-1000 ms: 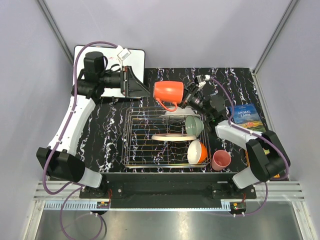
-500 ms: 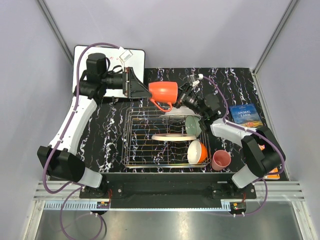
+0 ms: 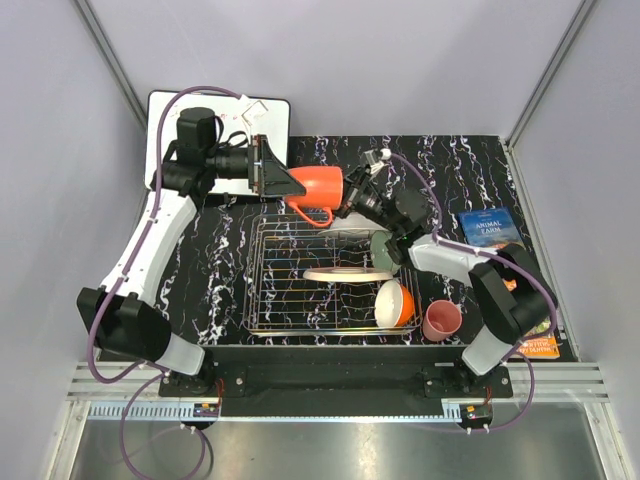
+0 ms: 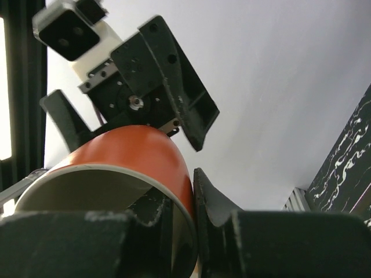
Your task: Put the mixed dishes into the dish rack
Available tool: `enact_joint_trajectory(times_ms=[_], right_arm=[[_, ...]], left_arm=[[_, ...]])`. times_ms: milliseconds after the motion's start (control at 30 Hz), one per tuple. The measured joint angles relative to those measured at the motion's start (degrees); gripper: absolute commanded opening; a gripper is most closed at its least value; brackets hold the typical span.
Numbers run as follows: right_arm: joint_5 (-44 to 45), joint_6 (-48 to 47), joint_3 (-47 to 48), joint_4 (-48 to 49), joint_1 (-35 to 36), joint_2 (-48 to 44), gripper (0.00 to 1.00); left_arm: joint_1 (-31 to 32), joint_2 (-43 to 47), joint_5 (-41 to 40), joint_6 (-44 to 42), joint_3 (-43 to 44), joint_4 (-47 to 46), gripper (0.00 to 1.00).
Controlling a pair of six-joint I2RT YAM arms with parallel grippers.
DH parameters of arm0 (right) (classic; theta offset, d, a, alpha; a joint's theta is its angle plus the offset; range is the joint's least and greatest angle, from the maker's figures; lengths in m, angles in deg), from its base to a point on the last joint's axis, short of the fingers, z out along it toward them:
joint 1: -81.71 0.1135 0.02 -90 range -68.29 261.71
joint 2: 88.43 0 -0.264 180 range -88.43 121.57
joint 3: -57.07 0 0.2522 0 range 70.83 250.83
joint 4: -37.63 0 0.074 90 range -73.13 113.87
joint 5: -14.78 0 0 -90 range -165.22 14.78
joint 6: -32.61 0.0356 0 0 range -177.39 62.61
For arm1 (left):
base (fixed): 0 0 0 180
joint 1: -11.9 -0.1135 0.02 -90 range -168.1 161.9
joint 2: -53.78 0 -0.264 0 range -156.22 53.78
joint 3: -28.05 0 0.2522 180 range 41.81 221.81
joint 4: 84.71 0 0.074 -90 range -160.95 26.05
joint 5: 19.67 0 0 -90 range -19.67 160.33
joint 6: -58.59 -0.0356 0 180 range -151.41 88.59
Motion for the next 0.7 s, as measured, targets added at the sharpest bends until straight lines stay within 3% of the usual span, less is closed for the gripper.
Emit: enact_joint_trajectory(times_ms=[633, 700], right_arm=[[1.16, 1.01, 4.83, 4.26, 3.21, 6.67, 0.00], [1.25, 1.31, 5.01, 4.76, 3.23, 7.04, 0.00]], left_arm=[[0.90, -0.31, -0.66, -0.24, 0.00, -0.33, 0.99], [0.90, -0.07, -0.72, -0.24, 0.00, -0.42, 0.83]])
